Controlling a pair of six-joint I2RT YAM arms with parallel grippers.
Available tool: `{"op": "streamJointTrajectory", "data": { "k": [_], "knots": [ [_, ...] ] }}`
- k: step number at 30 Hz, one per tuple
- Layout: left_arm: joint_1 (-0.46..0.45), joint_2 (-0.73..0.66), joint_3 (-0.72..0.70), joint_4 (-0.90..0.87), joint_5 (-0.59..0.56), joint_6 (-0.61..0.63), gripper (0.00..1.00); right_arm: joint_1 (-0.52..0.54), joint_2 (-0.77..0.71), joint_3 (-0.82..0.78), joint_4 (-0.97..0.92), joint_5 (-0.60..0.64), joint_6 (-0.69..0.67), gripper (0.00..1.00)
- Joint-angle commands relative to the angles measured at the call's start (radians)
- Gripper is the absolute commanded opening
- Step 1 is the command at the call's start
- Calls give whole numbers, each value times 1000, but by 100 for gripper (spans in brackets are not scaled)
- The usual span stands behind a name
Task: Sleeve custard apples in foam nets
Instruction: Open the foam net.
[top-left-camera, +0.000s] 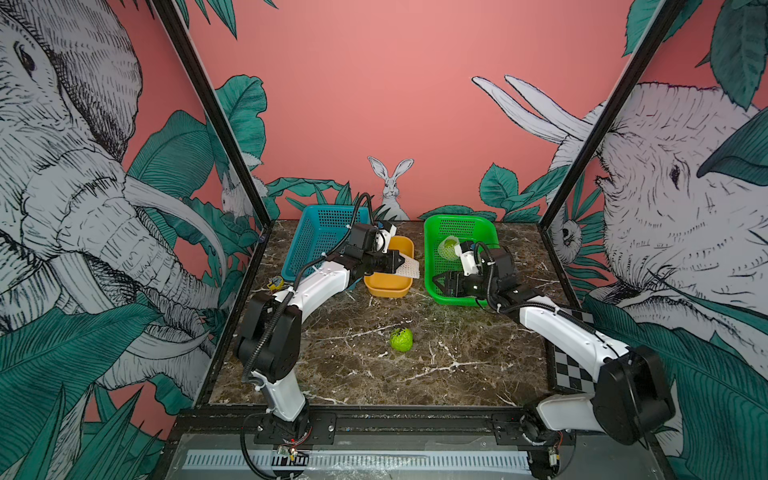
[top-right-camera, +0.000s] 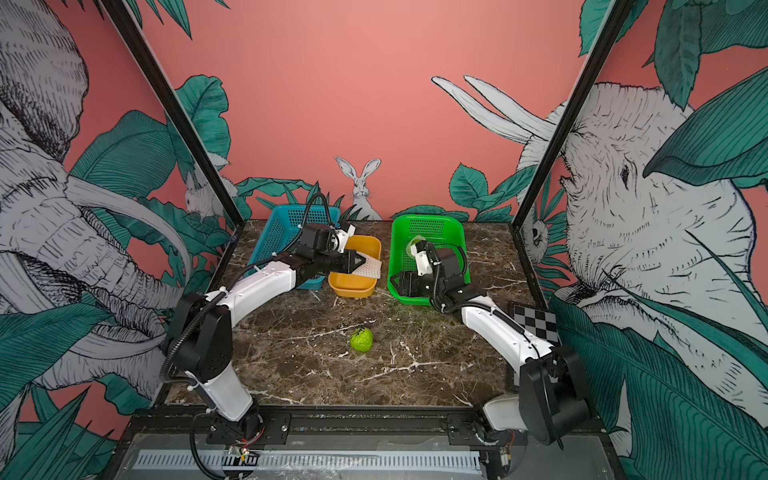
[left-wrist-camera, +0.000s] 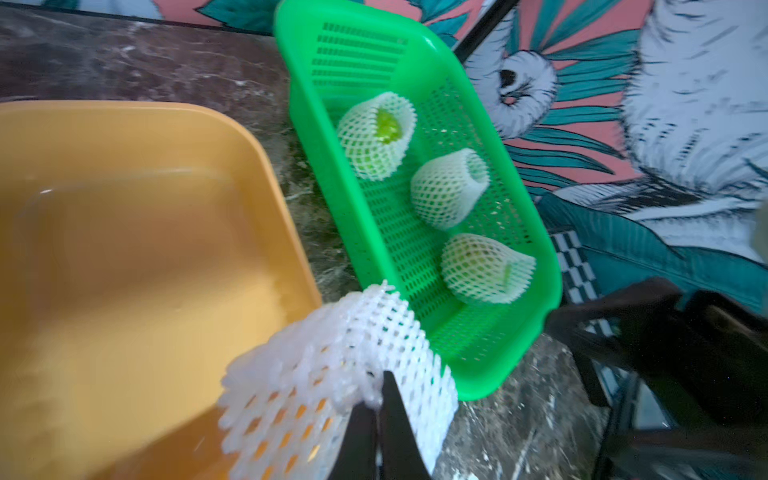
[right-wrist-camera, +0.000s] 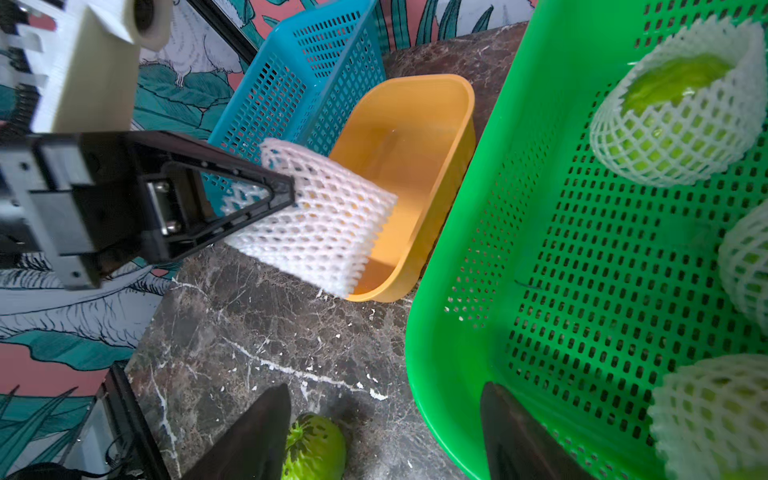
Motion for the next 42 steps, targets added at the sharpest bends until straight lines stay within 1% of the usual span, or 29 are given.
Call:
{"op": "streamJointTrajectory", "data": {
  "k": [1, 5, 9, 13, 18, 21, 27, 37, 42],
  "knots": [
    [-1, -68, -43, 96, 160, -5, 0, -1, -6, -26, 80, -15, 6, 69],
    [0, -83, -69, 212, 268, -53, 0, -2, -16, -53, 131, -27, 31, 67],
    [-1, -86, -61, 238, 317, -60, 0, -32, -26, -72, 161, -28, 47, 70],
    [-1, -89, -62, 225, 322, -61, 0, -82, -35, -108, 272, -120, 123, 69],
    [-1, -95, -70, 201, 297, -44, 0, -84, -54, -116, 313, -177, 147, 70],
    [-1, -92, -70, 211, 300, -53, 0, -84, -50, -127, 346, -180, 163, 70],
    [-2, -95, -72, 230, 306, -65, 0, -84, 10, -123, 400, -198, 200, 69],
    [-4, -103, -93, 266, 318, -90, 0, -84, 63, -103, 440, -210, 219, 67],
    [-3, -101, -93, 270, 325, -95, 0, -82, 90, -98, 509, -245, 266, 67]
  ]
}}
